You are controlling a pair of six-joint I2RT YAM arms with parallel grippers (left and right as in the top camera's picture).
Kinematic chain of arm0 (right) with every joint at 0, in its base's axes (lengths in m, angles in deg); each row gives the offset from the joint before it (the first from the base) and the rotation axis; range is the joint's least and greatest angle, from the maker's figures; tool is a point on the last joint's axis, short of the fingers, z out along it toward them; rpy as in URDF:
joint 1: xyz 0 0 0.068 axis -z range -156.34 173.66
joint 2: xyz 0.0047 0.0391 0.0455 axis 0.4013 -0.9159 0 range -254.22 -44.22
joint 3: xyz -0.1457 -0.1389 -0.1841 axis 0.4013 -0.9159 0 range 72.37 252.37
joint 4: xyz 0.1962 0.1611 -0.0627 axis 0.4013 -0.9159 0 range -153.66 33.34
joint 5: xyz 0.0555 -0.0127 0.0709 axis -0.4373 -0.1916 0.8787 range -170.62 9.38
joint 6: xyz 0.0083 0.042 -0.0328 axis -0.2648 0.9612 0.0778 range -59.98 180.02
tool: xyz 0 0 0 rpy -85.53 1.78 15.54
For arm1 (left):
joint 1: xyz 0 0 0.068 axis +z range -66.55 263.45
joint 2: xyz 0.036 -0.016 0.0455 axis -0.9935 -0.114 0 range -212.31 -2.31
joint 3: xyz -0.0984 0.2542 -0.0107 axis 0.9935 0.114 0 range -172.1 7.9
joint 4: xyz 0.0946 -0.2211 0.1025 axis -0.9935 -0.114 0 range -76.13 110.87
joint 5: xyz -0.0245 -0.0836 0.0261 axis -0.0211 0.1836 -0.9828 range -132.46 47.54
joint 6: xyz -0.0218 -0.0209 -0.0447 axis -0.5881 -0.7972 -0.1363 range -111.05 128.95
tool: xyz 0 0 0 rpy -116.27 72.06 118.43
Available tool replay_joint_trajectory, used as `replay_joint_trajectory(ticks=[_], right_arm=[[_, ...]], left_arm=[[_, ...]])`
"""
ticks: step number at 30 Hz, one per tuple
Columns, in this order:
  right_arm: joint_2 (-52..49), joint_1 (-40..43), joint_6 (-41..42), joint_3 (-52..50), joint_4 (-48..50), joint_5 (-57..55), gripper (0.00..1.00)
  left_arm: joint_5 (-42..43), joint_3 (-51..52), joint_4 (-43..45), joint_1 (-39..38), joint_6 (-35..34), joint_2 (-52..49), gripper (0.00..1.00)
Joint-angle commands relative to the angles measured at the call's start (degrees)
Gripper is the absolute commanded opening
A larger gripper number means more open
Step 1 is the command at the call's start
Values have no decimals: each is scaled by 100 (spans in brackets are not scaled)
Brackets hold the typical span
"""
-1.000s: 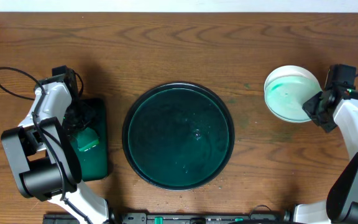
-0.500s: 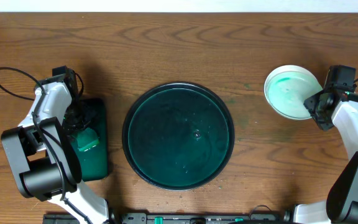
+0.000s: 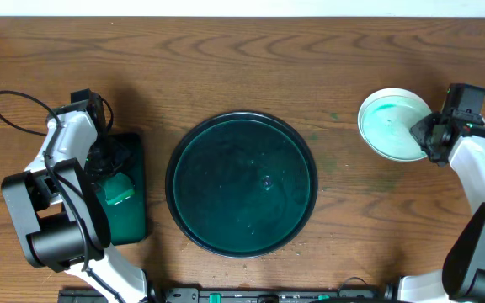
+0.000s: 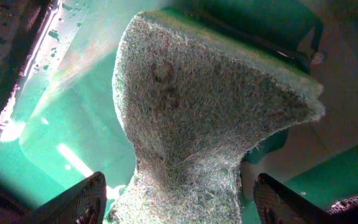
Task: Clean dirty plates on tray and stack at the side
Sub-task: 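Adjust the plate on the stack and release with the right gripper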
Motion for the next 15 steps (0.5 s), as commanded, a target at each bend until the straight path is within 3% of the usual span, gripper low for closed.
replay_joint_trajectory(ticks=[1, 8, 15], right_arm=[[-433, 7, -146, -26, 59, 111, 1], [-944, -15, -146, -24, 214, 387, 1], [-761, -227, -306, -13, 328, 446, 1]], left_arm=[[-7, 28, -48, 35, -44, -59, 76], [-7, 28, -48, 35, -44, -59, 76], [-7, 28, -46, 35, -46, -59, 76]])
